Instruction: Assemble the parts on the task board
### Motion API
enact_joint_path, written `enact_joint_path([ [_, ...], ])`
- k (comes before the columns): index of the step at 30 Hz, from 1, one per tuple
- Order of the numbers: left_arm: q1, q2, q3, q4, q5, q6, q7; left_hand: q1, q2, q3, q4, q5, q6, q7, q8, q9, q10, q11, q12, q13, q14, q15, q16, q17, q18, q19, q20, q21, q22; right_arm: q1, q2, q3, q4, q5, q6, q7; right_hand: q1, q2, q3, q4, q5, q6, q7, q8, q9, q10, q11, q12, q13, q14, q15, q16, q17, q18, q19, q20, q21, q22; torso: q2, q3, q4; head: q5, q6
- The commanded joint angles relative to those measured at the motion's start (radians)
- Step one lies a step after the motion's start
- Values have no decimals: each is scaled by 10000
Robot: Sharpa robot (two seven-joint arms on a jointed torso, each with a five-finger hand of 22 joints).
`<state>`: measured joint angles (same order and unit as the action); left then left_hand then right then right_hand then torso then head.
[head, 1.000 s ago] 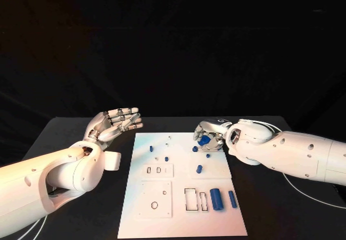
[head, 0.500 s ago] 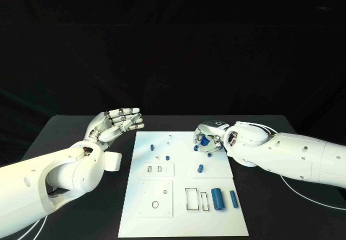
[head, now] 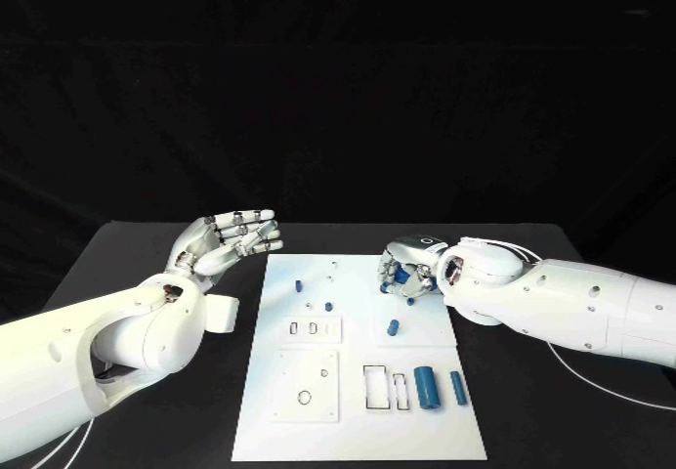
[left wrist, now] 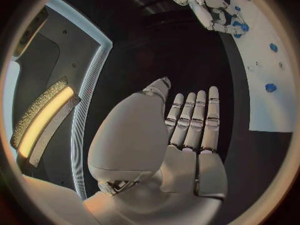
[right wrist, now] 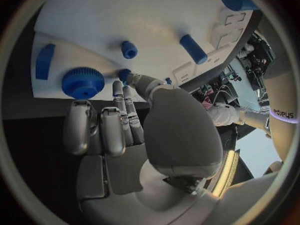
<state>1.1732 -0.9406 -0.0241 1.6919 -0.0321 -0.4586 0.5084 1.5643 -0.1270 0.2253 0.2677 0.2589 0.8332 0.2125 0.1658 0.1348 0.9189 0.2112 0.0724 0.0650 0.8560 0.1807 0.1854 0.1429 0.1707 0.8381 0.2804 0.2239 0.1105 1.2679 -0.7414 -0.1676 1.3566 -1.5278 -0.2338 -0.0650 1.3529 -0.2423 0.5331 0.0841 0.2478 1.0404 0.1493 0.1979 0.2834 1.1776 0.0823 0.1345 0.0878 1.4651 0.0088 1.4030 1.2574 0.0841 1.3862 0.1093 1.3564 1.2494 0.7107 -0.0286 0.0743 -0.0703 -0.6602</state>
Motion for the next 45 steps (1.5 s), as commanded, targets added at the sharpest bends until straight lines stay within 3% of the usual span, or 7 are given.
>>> enact_joint_path([
  [1, 17, 8, 11, 20, -54, 212, 4, 4, -132, 51, 0, -51, 15, 454, 14, -8, 71, 17, -40, -15, -52, -7, -45, 2, 106, 65, -9, 30, 7, -9, 44, 2, -30, -112, 224, -25, -48, -58, 44, 4, 40, 70, -13, 64, 12, 63, 22, -35, -12, 512, -33, 67, 12, -153, 73, 15, 45, 14, 13, -12, 16, -14, 8],
  [11, 17, 12, 10, 9, -55, 242, -53, 19, -141, 86, -23, -59, -12, 471, -10, -19, 39, 33, -71, -20, -89, 7, -80, -1, 100, 46, -5, 18, -6, -35, 207, -2, -131, -129, 256, -79, -185, -215, 120, 9, -140, -66, 39, 15, 70, -13, 74, -182, -60, 500, 5, 104, 4, -145, 20, 36, 37, 11, 31, -30, 50, -30, 8],
  [20, 17, 30, 10, -9, -56, 271, -92, 22, -143, 94, -29, -61, -21, 476, -17, -22, 28, 38, -78, -21, -96, 11, -87, -2, 99, 41, -4, 15, -9, -43, 296, -4, -190, -149, 203, -132, -171, -147, 227, -7, -137, 12, 4, 84, 148, 91, 46, -176, -45, 506, -4, 156, 55, -152, 36, 44, 81, 83, 44, -41, 58, -35, 10],
  [26, 17, 28, 10, -9, -56, 271, -100, 22, -143, 94, -29, -61, -21, 476, -17, -22, 28, 38, -78, -21, -96, 11, -87, -2, 99, 41, -4, 15, -9, -44, 327, -4, -208, -157, -278, -166, 32, 215, 585, -183, -317, 417, -175, 411, 408, 598, -135, -32, 62, 530, -148, 270, 169, -202, 179, -53, 291, 405, 43, -52, 65, -50, 25],
  [30, 17, 21, 10, -10, -56, 265, -104, 27, -141, 106, -35, -63, -29, 482, -24, -26, 17, 43, -85, -22, -101, 14, -94, -2, 98, 37, -3, 13, -12, -43, 355, -3, -186, -167, -757, -237, 11, 337, 671, -260, -182, 542, -239, 576, 564, 806, -210, -6, 127, 536, -216, 305, 193, -228, 240, -124, 382, 546, 41, -48, 72, -75, 43],
  [35, 17, 5, 10, -13, -57, 262, -106, 33, -134, 117, -40, -61, -31, 483, -27, -27, 11, 44, -87, -22, -101, 15, -96, -1, 98, 36, -2, 12, -14, -5, 401, 1, -54, -194, -1372, -411, -31, 375, 733, -380, 78, 518, -247, 686, 722, 879, -236, -66, 166, 536, -242, 329, 193, -238, 254, -167, 421, 613, 35, -61, 79, -73, 55],
  [45, 18, 14, 10, -31, -58, 263, -107, 49, -123, 140, -53, -59, -34, 482, -31, -29, 5, 46, -89, -22, -99, 15, -100, 1, 98, 34, -2, 11, -16, 164, 822, 10, -213, -236, -2021, -764, -112, 366, 732, -384, 114, 483, -239, 711, 775, 876, -224, -107, 173, 534, -237, 331, 177, -237, 244, -168, 418, 614, 43, -60, 92, -59, 89],
])
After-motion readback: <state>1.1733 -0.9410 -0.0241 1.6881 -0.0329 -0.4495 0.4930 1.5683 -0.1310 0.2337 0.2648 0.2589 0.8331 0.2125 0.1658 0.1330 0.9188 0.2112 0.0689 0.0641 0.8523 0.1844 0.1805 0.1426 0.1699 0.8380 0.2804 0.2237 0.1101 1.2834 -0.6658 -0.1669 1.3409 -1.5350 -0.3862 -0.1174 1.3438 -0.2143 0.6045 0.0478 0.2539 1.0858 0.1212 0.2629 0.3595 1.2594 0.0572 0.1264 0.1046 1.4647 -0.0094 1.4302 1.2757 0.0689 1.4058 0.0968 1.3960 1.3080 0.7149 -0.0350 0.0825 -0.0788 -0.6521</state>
